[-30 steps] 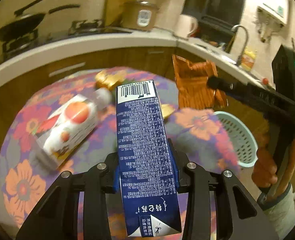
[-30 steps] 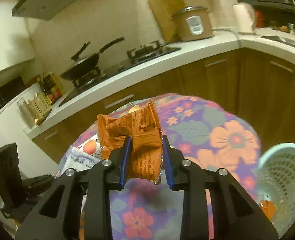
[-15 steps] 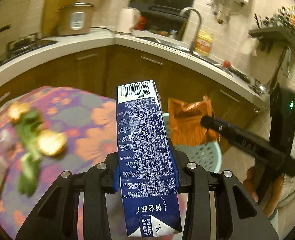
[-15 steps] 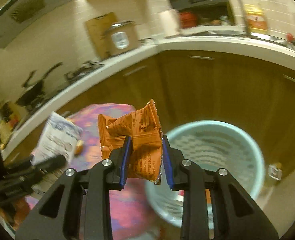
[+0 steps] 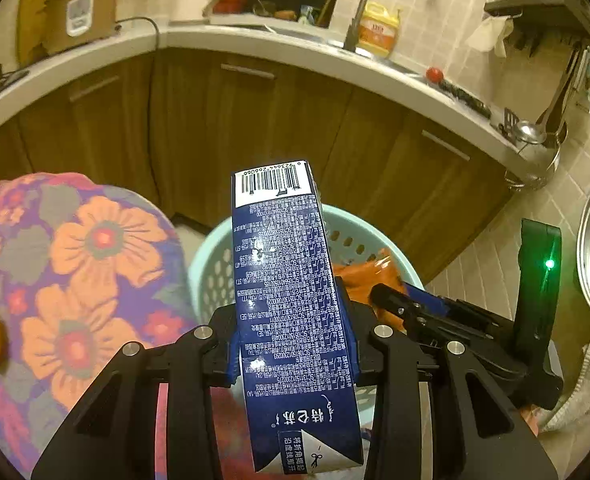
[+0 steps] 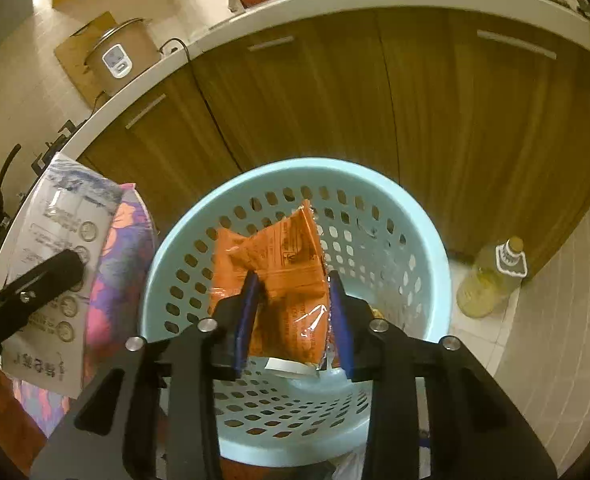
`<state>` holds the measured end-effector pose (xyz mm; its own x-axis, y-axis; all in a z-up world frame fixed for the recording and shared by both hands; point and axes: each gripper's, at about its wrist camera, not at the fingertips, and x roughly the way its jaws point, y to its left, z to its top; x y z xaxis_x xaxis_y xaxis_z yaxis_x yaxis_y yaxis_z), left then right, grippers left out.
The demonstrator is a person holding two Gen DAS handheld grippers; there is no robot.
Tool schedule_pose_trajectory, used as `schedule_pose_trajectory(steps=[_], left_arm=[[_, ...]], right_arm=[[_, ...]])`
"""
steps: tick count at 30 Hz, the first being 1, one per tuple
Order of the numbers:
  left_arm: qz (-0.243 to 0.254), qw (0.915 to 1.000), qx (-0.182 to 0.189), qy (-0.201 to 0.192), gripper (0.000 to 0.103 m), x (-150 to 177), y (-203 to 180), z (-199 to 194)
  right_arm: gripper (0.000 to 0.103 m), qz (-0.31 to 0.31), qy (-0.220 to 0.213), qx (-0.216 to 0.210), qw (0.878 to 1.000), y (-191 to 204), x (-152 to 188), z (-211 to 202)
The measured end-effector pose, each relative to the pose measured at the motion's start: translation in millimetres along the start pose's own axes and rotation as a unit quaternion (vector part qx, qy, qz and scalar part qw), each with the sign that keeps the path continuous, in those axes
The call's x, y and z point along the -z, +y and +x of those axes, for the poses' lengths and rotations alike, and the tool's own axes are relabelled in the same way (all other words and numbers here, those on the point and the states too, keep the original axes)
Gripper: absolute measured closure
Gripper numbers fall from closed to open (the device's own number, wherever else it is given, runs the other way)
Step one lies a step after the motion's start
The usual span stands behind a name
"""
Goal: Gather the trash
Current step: 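Carry the carton and chip bag to the blue basket and release them, then grasp the bok choy stalk with the left tool while the right tool grasps an orange peel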
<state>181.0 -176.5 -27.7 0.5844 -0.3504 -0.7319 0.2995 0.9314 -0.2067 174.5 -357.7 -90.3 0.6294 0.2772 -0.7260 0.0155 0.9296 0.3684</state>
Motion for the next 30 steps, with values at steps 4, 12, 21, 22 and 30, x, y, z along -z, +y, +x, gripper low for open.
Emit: schedule_pose_trajectory(steps=[4, 12, 21, 22, 30], left_arm=[[0.004, 0.9999, 0.004, 0.011, 0.067, -0.4, -3.1, 16.7], [0.017, 0.9998, 0.003, 0.012, 0.051, 5.7, -9.8, 25.3], [0.001, 0.9996, -0.008, -0.029, 0.051, 18.6, 5.9, -16.6], [-0.003, 0.9993, -0.009, -0.036, 0.051, 21.3, 10.4, -25.1], [-0.038, 0.9942, -0.046, -0.089, 0.051, 39.9, 46.7, -95.5]], right_arm=[[0.05, 0.004, -0.005, 0.007, 1.0, -9.5, 1.4, -1.8], [0.05, 0.015, -0.011, 0.008, 1.0, -20.0, 2.5, -11.1], [0.05, -0.01, -0.041, -0.017, 0.999, 10.1, -1.3, -37.0], [0.05, -0.017, -0.046, -0.024, 0.999, 17.5, -1.5, -42.2], [0.05, -0.081, -0.062, -0.074, 0.992, 84.3, 0.9, -61.4]])
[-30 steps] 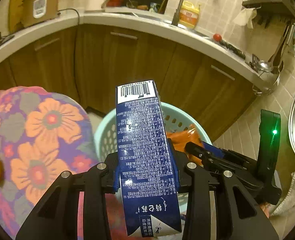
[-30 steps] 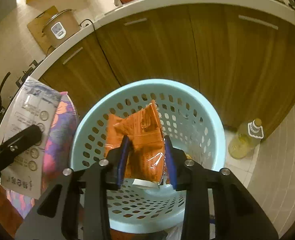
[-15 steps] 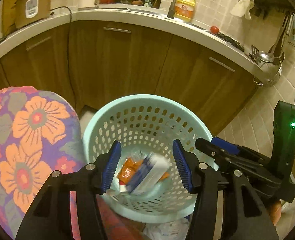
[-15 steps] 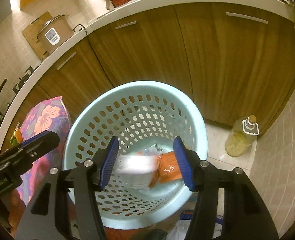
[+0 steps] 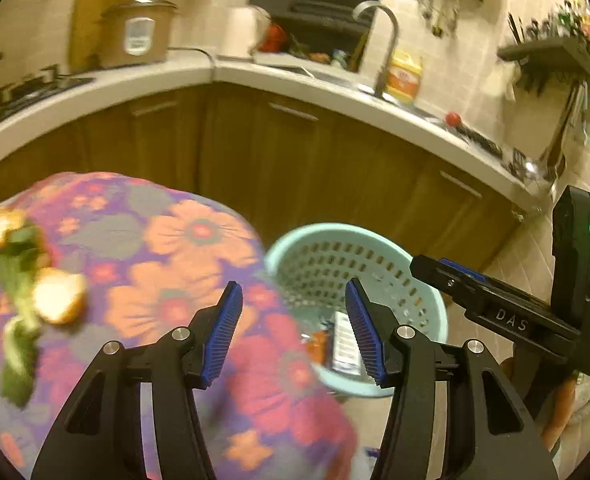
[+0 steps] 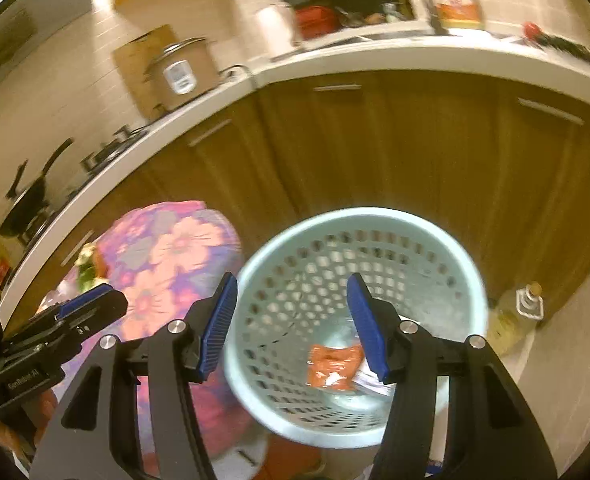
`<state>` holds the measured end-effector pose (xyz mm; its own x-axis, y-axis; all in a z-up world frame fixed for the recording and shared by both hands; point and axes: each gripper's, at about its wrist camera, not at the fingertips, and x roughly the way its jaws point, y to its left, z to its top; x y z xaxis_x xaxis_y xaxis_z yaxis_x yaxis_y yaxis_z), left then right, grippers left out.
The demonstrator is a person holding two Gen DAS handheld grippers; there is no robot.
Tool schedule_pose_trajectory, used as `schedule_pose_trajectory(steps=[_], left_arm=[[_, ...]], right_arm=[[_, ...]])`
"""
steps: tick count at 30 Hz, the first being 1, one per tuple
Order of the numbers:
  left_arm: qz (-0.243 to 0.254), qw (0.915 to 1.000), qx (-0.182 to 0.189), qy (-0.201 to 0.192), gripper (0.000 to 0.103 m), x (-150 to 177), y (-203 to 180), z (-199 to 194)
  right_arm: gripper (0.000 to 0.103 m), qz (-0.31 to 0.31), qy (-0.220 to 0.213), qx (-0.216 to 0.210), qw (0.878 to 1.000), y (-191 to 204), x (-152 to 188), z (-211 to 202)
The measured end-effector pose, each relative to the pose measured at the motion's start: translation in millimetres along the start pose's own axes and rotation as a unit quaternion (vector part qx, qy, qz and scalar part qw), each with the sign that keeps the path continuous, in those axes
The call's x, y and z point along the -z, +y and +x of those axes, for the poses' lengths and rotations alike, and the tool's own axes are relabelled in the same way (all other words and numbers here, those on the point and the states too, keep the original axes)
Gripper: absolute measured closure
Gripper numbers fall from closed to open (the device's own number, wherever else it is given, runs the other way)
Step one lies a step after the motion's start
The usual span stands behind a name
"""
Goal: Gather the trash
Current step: 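Grasp the bok choy stalk with the left tool while the right tool grasps an orange peel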
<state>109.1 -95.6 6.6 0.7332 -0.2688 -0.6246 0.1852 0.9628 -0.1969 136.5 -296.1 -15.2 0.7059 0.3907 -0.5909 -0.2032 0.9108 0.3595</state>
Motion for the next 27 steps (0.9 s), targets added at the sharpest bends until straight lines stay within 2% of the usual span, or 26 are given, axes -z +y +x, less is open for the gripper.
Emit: schedule_pose_trajectory(steps=[8, 11, 16, 20, 27], left_arm=[[-0.053, 0.9952, -0.07, -0.042, 0.051, 12.8, 71.1, -67.8], [-0.08, 0.9894, -0.111, -0.049, 0.051, 20.5, 106.9, -85.4], [-0.126, 0.9796, -0.151, -0.039, 0.051, 38.1, 156.2, -95.6], [-0.136, 0.979, -0.151, 0.007, 0.05, 47.0, 181.5, -79.9], [-0.142, 0.9792, -0.142, 0.026, 0.051, 49.8, 197.0, -55.3]], right_arm=[[0.05, -0.079, 0.02, -0.051, 0.995, 89.3, -2.2, 23.6], [0.05, -0.111, 0.028, -0.072, 0.991, 124.6, -1.5, 35.7], [0.05, -0.157, 0.053, -0.092, 0.982, 180.0, -0.5, 66.4], [0.05, -0.172, 0.088, -0.104, 0.976, 210.8, 0.9, 103.6], [0.05, -0.177, 0.131, -0.102, 0.97, 236.4, 12.5, 157.2]])
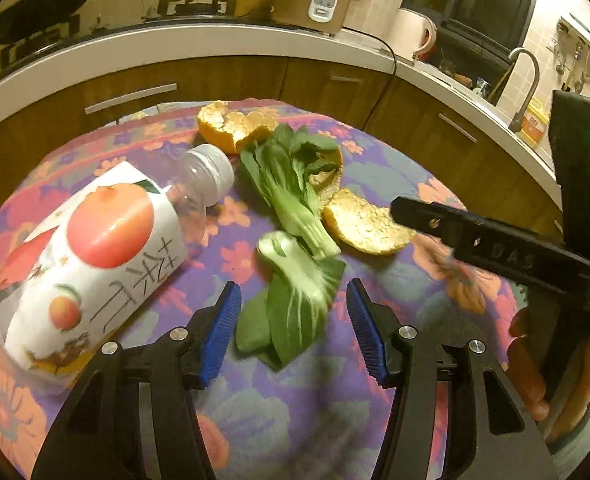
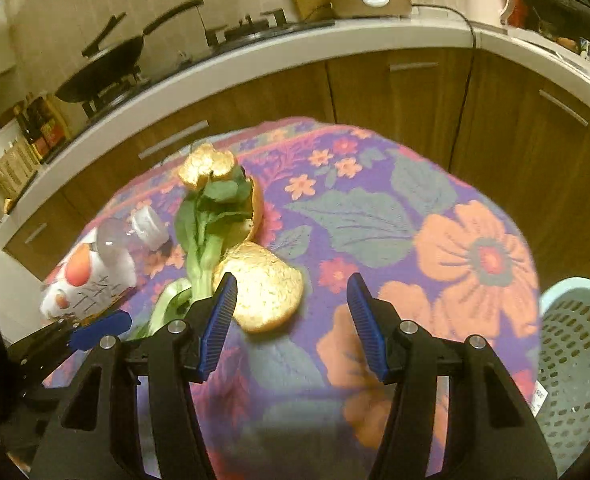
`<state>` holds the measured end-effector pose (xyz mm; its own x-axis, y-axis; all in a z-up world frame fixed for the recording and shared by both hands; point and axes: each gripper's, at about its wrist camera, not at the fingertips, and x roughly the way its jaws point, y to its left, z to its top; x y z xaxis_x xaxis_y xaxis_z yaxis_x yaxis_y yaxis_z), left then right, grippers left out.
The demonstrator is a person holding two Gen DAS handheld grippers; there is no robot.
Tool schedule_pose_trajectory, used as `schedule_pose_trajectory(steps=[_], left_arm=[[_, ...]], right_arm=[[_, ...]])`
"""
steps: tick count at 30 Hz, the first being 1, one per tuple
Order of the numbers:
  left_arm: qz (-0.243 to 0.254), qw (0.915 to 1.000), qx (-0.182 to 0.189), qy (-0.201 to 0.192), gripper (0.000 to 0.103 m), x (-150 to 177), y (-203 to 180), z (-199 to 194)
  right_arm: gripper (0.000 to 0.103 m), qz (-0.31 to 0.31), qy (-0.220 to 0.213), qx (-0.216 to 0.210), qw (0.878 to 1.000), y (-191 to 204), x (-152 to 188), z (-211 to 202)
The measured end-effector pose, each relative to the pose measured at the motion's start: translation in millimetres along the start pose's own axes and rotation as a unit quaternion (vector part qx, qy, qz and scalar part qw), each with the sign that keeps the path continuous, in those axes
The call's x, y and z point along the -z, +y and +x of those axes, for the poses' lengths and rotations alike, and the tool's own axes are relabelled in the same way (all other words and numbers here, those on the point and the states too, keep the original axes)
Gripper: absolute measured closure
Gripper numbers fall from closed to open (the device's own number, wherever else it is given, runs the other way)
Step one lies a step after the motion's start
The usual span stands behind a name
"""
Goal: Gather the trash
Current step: 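Grasp the bok choy stalk with the left tool while the right tool grasps an orange peel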
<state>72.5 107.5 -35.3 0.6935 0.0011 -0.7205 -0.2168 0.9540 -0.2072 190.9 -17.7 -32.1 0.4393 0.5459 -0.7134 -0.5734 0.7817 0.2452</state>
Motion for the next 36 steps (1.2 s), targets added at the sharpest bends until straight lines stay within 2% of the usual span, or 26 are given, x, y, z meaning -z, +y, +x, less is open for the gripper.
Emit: schedule_pose_trajectory(steps=[8, 12, 14, 15, 19, 20, 24, 27, 31, 36], left_arm=[[0.006, 0.9999, 0.004, 0.011, 0.057, -0.7, -2.7, 18.6], [0.022, 0.9997, -0.003, 0.012, 0.072, 2.0, -8.6, 20.3], [0.029, 0.9995, -0.001, 0.011, 0.079, 3.2, -11.0, 19.9], [0.034, 0.9993, -0.002, 0.011, 0.083, 4.1, -13.0, 19.7], [0.053, 0.9985, -0.014, 0.002, 0.09, 7.2, -19.2, 16.4], [0.053, 0.9984, -0.016, -0.001, 0.09, 7.9, -19.5, 14.9], [0.045, 0.9988, -0.012, -0.015, 0.091, 7.8, -15.8, 8.7], [0.038, 0.999, -0.008, -0.024, 0.091, 9.0, -14.2, 2.7], [0.026, 0.9984, 0.03, -0.039, 0.091, 19.8, -17.7, -13.9], [0.048, 0.9958, 0.059, -0.051, 0.091, 37.2, -39.7, -32.9]], right_arm=[[0.05, -0.01, 0.032, 0.03, 0.999, 4.0, -1.9, 21.4], [0.05, -0.034, 0.034, 0.057, 0.997, 13.1, 1.0, 23.8], [0.062, -0.053, 0.035, 0.065, 0.996, 20.4, 3.1, 25.2], [0.072, -0.061, 0.033, 0.065, 0.995, 23.7, 4.6, 24.7], [0.094, -0.071, 0.029, 0.059, 0.995, 27.8, 7.1, 22.8], [0.096, -0.072, 0.027, 0.058, 0.995, 27.9, 7.8, 21.2], [0.099, -0.067, 0.009, 0.054, 0.996, 26.8, 9.2, 12.5], [0.099, -0.063, -0.019, 0.033, 0.997, 24.5, 10.9, -1.4], [0.099, -0.061, -0.059, 0.002, 0.996, 21.3, 15.3, -23.3], [0.099, -0.033, -0.079, 0.0, 0.996, 7.0, 26.4, -47.7]])
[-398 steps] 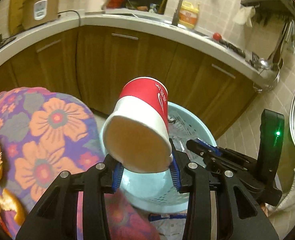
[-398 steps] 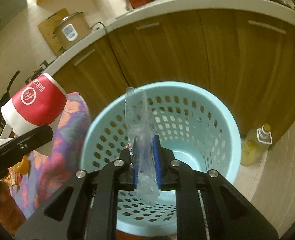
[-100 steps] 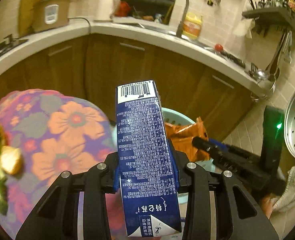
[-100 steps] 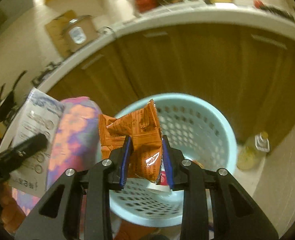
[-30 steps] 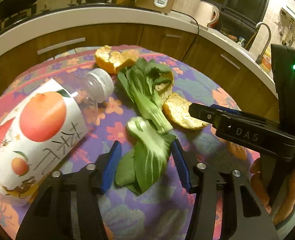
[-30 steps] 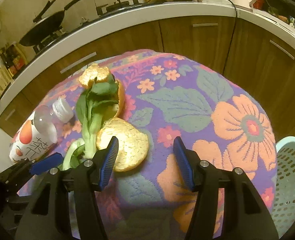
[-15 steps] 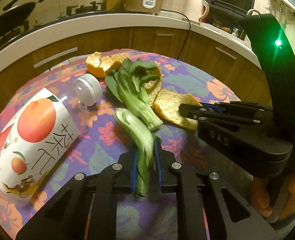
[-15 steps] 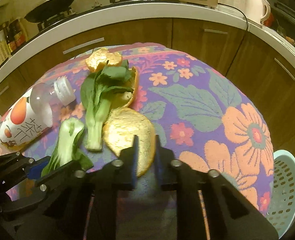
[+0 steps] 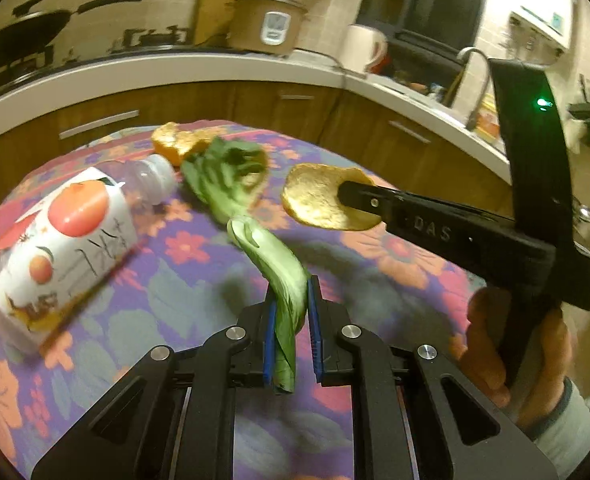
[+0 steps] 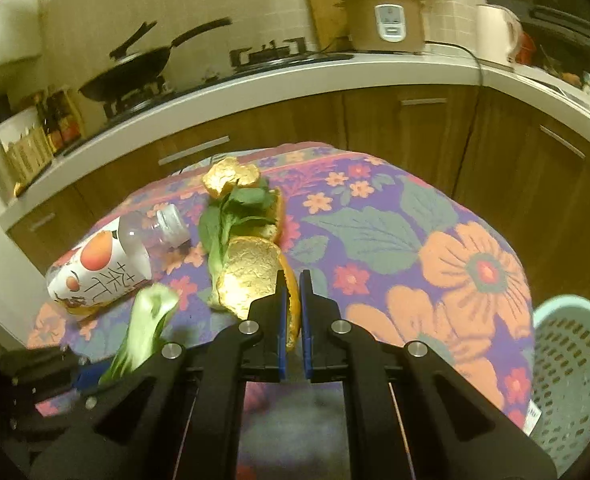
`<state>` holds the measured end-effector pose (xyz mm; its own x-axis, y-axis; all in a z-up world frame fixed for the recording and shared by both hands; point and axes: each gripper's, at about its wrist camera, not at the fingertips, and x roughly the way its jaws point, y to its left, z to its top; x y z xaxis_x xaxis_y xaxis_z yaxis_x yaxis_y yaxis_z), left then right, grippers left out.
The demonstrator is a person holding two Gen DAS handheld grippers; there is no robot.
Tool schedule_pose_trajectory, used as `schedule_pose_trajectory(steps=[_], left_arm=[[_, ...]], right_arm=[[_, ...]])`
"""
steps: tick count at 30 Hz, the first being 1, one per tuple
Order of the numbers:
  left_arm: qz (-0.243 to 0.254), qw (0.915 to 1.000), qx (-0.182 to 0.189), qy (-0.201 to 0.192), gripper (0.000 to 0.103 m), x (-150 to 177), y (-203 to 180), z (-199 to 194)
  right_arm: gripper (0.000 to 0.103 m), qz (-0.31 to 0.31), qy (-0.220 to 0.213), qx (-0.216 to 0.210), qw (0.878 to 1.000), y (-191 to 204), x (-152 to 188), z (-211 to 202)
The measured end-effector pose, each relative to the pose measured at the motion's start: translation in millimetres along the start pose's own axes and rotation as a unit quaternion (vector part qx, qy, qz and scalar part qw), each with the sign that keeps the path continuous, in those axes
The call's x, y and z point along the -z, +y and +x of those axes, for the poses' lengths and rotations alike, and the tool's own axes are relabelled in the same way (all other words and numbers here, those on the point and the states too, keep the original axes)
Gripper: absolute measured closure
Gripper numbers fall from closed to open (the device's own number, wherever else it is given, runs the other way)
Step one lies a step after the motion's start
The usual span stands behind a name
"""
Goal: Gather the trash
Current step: 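Grasp the bok choy stalk with the left tool while the right tool grasps an orange peel, then carry the bok choy and peel over the blue basket and open both tools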
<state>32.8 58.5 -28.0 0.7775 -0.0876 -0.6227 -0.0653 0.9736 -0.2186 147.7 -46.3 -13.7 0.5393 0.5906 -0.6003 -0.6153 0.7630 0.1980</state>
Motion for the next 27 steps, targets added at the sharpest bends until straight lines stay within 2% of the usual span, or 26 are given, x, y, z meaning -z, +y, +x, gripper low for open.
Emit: schedule_pose_trajectory(steps=[5, 10, 15, 20, 27], left_arm=[[0.026, 0.9993, 0.027, -0.001, 0.091, 2.6, -32.5, -3.8], [0.057, 0.997, 0.052, -0.004, 0.091, -2.8, -68.8, -1.4], [0.085, 0.9924, 0.089, 0.008, 0.091, -4.6, -113.1, 13.8], [0.118, 0.9865, 0.11, 0.026, 0.091, -9.8, -156.2, 37.8], [0.142, 0.9777, 0.141, 0.064, 0.091, -19.8, -207.9, 78.9]], right_arm=[[0.099, 0.022, -0.024, 0.011, 0.999, -23.9, 14.4, -38.4], [0.099, 0.05, -0.046, 0.058, 0.996, -64.4, 33.5, -82.0], [0.099, 0.091, -0.05, 0.108, 0.989, -111.9, 55.8, -111.8], [0.099, 0.136, -0.041, 0.164, 0.976, -162.2, 80.1, -133.6], [0.099, 0.207, -0.005, 0.186, 0.96, -219.3, 107.8, -133.4]])
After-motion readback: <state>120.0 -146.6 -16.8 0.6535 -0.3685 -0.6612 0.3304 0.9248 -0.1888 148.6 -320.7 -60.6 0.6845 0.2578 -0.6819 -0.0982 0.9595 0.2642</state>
